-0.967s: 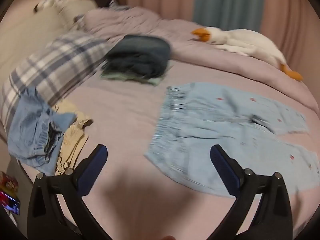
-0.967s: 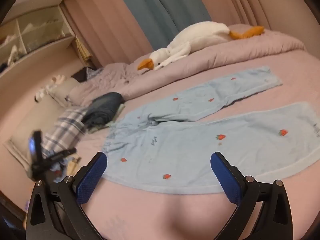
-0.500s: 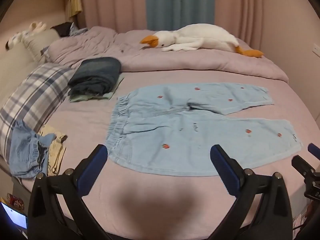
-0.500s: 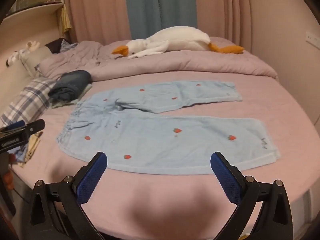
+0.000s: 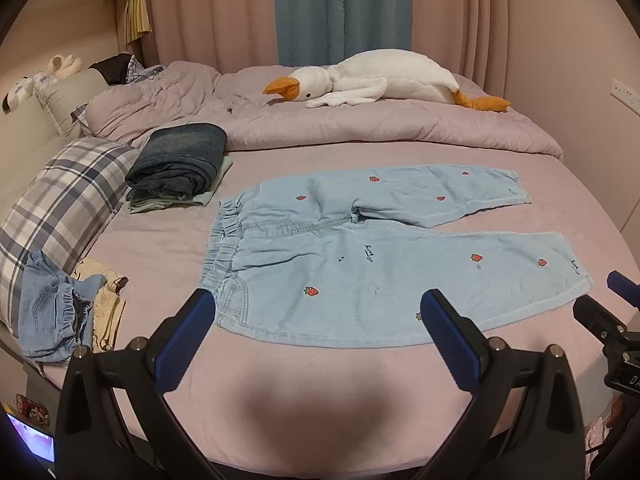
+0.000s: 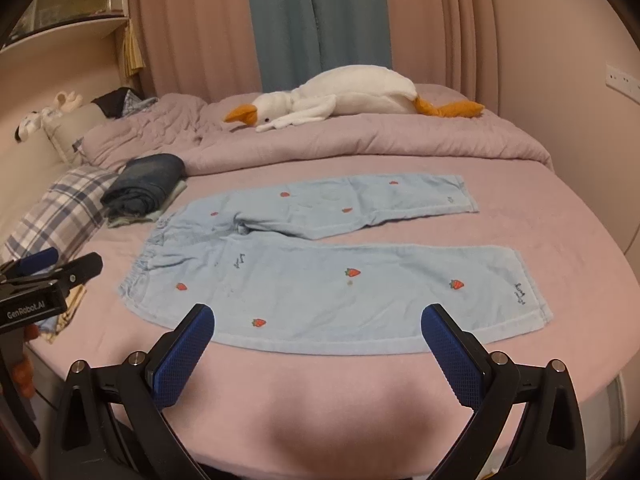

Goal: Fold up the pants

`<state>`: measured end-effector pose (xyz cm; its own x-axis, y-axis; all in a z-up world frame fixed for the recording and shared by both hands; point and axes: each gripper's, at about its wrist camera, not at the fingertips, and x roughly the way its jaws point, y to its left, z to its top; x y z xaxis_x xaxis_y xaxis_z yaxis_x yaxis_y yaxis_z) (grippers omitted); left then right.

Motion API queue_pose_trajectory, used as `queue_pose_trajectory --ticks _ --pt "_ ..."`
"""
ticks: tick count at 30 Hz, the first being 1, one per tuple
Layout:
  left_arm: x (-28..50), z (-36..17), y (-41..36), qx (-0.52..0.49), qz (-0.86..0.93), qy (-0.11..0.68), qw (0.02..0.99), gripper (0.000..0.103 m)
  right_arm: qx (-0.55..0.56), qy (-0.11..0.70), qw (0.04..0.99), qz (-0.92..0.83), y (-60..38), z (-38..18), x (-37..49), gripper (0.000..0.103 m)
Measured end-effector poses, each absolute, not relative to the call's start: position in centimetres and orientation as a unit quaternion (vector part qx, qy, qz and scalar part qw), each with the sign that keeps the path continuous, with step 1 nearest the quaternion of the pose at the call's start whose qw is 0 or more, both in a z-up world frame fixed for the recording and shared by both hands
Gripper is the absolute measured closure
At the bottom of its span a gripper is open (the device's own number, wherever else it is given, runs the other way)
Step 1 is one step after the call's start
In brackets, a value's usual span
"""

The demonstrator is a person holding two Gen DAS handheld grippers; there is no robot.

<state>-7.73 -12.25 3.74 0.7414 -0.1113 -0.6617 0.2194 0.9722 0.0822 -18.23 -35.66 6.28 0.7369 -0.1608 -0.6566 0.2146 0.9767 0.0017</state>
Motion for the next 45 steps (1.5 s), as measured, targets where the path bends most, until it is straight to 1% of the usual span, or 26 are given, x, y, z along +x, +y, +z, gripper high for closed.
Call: queue_pose_trajectory --ticks 4,11,14,45 --pt "-8.3 4.3 -14.2 0.073 -0.095 0.354 0.927 0.000 0.034 0.347 0.932 -0.096 -35.5 6.5 -18.3 0.000" --pt "-10.2 7.8 -15.3 0.065 -0.113 0.359 0.924 0.000 0.027 0.343 0.934 -0.095 -35.3 6.7 -18.5 0.000" --pt "-10.3 8.1 -15.6 0.066 -0.116 0.361 0.923 0.000 0.027 0.343 0.934 -0.095 -35.3 6.8 -18.6 0.000" --pt "-10.8 7.6 -14.8 0.070 -0.133 0.364 0.919 0.000 0.021 0.334 0.937 -0.097 -34.9 7.1 -18.8 0.000"
